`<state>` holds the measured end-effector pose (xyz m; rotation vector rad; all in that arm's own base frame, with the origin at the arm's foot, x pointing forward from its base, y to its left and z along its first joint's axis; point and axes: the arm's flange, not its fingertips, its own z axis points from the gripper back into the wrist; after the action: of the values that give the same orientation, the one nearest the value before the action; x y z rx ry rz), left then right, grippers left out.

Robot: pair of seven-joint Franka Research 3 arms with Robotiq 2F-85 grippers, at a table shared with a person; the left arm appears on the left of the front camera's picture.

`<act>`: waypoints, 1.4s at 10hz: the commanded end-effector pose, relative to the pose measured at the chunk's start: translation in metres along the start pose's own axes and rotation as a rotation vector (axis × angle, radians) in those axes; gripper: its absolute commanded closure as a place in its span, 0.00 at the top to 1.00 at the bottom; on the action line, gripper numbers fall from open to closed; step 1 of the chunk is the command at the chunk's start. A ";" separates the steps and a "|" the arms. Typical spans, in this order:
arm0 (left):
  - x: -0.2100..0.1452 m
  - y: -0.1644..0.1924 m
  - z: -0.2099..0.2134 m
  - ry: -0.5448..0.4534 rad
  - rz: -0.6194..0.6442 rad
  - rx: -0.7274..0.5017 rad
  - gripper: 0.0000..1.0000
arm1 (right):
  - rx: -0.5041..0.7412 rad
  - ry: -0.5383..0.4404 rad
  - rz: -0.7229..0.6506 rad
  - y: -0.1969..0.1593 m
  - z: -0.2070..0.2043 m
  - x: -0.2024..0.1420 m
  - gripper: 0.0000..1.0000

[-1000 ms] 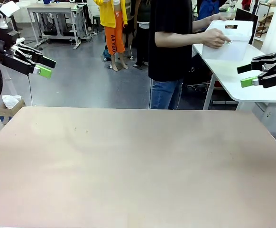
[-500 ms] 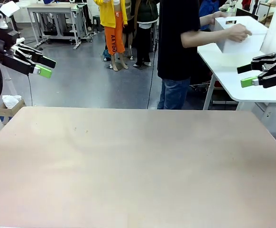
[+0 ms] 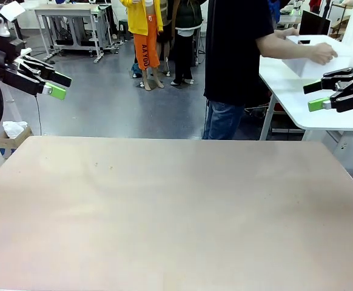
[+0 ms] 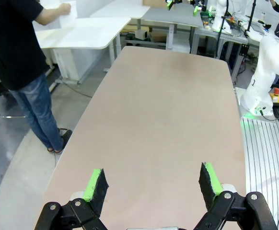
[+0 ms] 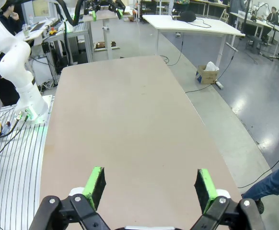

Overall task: Stack the cups and store them in the basket.
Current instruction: Place the stack of Reusable plastic cups into the Pantry Basket.

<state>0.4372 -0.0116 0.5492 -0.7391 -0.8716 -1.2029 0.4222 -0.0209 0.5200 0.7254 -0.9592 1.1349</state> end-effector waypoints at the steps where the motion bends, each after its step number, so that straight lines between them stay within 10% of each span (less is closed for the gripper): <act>1: 0.003 0.000 0.000 -0.004 0.012 0.009 1.00 | -0.004 -0.016 -0.011 0.000 -0.001 0.005 1.00; 14: 0.003 0.000 0.000 -0.004 0.012 0.009 1.00 | -0.004 -0.016 -0.011 0.000 -0.001 0.005 1.00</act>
<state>0.4372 -0.0116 0.5492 -0.7391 -0.8716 -1.2029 0.4222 -0.0209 0.5200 0.7254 -0.9592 1.1349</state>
